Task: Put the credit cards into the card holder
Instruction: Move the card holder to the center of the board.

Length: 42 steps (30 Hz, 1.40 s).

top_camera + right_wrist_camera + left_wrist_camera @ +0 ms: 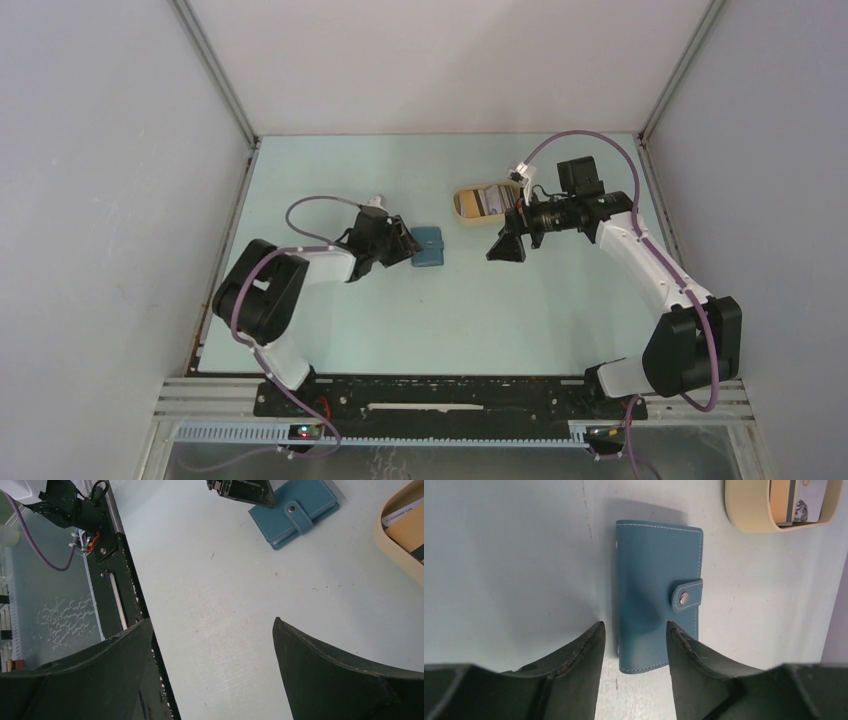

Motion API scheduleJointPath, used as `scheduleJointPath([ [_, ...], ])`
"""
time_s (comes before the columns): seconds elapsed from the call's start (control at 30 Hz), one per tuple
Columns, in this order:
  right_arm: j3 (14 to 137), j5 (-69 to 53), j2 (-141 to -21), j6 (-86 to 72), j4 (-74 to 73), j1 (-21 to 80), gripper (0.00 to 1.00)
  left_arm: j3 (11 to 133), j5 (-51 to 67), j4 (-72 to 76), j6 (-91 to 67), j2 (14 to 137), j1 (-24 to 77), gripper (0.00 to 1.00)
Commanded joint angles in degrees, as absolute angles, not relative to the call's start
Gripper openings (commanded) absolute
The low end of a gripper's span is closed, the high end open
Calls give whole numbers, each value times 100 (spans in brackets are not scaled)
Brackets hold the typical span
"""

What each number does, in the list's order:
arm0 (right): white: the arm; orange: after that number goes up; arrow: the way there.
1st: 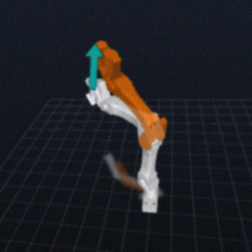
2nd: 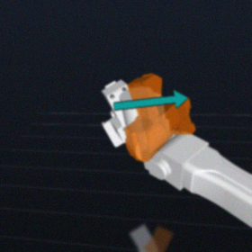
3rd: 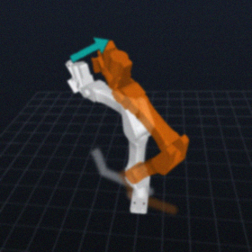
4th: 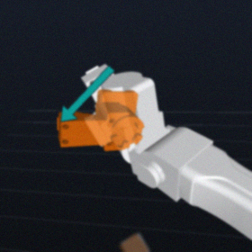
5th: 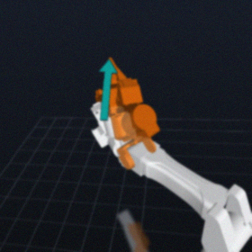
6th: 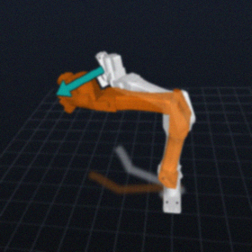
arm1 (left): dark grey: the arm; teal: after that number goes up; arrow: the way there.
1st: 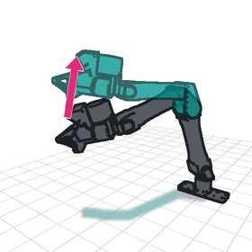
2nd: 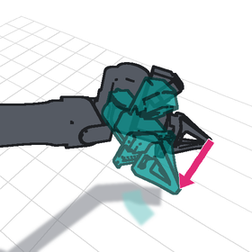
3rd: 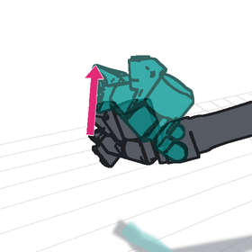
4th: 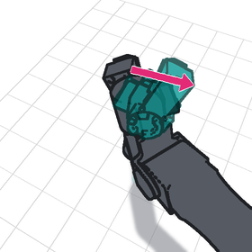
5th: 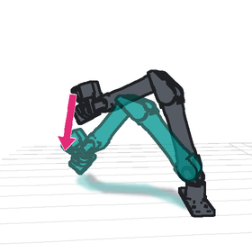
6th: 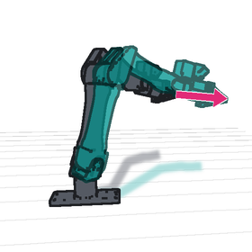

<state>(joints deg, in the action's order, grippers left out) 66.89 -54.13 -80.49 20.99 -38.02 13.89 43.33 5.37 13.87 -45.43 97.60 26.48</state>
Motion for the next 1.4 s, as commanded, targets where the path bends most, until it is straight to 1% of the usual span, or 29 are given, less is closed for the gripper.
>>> scheduleJointPath([
  [0.0,6706,-5487,-8033,2228,-3823,1380,100,4591,671,1299,-4412,9991,2663,52],
  [0.17,6706,-5484,-8058,2245,-3823,1389,100,4650,902,1360,-4447,10192,2671,44],
  [0.23,6706,-5467,-8060,2268,-3832,1389,100,4629,922,1376,-4454,10224,2672,38],
  [0.43,6708,-5493,-8094,2484,-3948,1411,100,4484,1089,1542,-4456,10170,2680,14],
  [0.53,6706,-5535,-8118,2917,-4197,1455,100,4334,1143,1615,-4430,9998,2766,5],
  [0.63,6675,-5470,-8134,3610,-4528,1581,99,4063,1140,1752,-4442,9737,2978,0],
  [0.73,6293,-5200,-7941,4177,-4414,1813,98,3682,1054,1965,-4590,9451,3269,0],
  [0.87,5476,-4581,-7455,4976,-3780,2271,98,3157,868,2378,-4957,9137,3744,0],
  [1.0,4978,-4345,-7363,5600,-3424,2693,97,2826,670,2824,-5352,9079,4198,0],
  [1.17,4832,-4091,-7554,5729,-3177,2981,90,2719,617,3232,-5626,9194,4559,0],
  [1.37,4677,-3923,-7598,5708,-2893,3096,88,2691,689,3511,-5708,9318,4761,0],
])
